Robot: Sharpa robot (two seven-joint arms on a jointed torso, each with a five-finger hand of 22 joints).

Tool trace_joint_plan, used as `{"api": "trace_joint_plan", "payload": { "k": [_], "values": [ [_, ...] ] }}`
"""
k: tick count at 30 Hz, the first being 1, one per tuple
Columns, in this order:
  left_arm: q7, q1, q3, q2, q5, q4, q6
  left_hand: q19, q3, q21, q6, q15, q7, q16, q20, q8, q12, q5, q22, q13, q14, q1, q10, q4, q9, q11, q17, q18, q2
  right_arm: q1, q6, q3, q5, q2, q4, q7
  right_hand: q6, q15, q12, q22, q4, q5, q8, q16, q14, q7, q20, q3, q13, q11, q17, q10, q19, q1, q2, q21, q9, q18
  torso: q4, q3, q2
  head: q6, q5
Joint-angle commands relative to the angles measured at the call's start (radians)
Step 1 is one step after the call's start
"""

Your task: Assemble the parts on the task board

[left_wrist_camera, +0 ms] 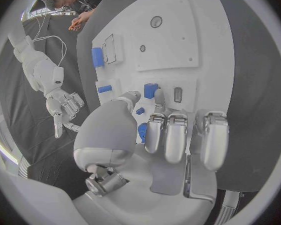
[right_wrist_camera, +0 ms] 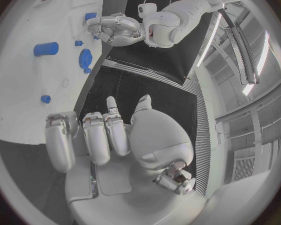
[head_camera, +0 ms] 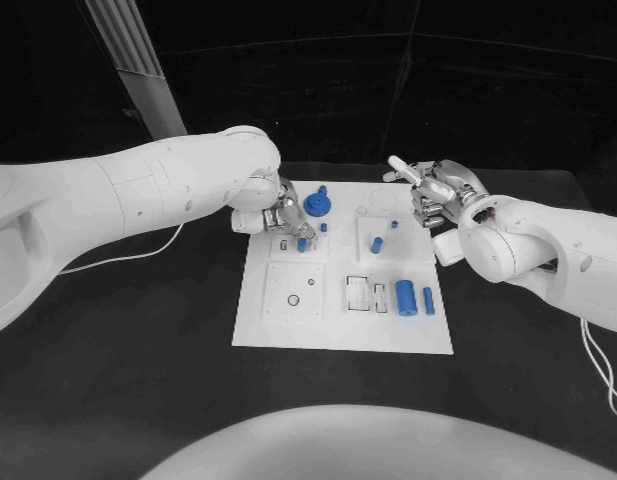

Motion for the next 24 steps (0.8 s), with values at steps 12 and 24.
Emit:
{"api": "trace_joint_plan", "payload": {
  "k": [12,24],
  "values": [
    [0.006,-0.002,-0.001,-0.002,-0.027,0.004,-0.006,0.105,-0.024,0.004,-0.001,0.009,0.005,0.003,0.010,-0.004,0.002,-0.004,0.263,0.263,0.106,0.004,0.102,-0.001,0.001,0.006,0.263,-0.006,0.009,0.002,0.002,0.001,-0.002,0.000,0.001,0.003,-0.009,-0.004,0.003,0.263,0.005,0.007,0.005,0.002,0.107,0.045,-0.005,0.002,0.263,-0.002,0.263,0.104,0.104,0.008,0.001,0.003,-0.002,-0.007,0.0001,-0.0006,0.000,0.000,-0.001],
    [0.022,0.002,-0.001,-0.021,-0.066,0.021,-0.058,0.105,-0.108,0.004,0.001,0.010,0.005,0.003,0.012,-0.003,0.002,-0.007,0.263,0.263,0.106,-0.069,0.102,0.006,0.005,0.007,0.263,-0.006,0.010,0.002,0.003,0.001,-0.002,0.000,0.000,0.002,-0.009,-0.004,0.003,0.263,0.005,0.007,0.005,0.002,0.107,0.045,-0.005,0.002,0.263,-0.002,0.263,0.104,0.104,0.009,0.001,0.003,-0.002,-0.007,0.0002,-0.0001,-0.001,0.000,-0.002]
  ]
}}
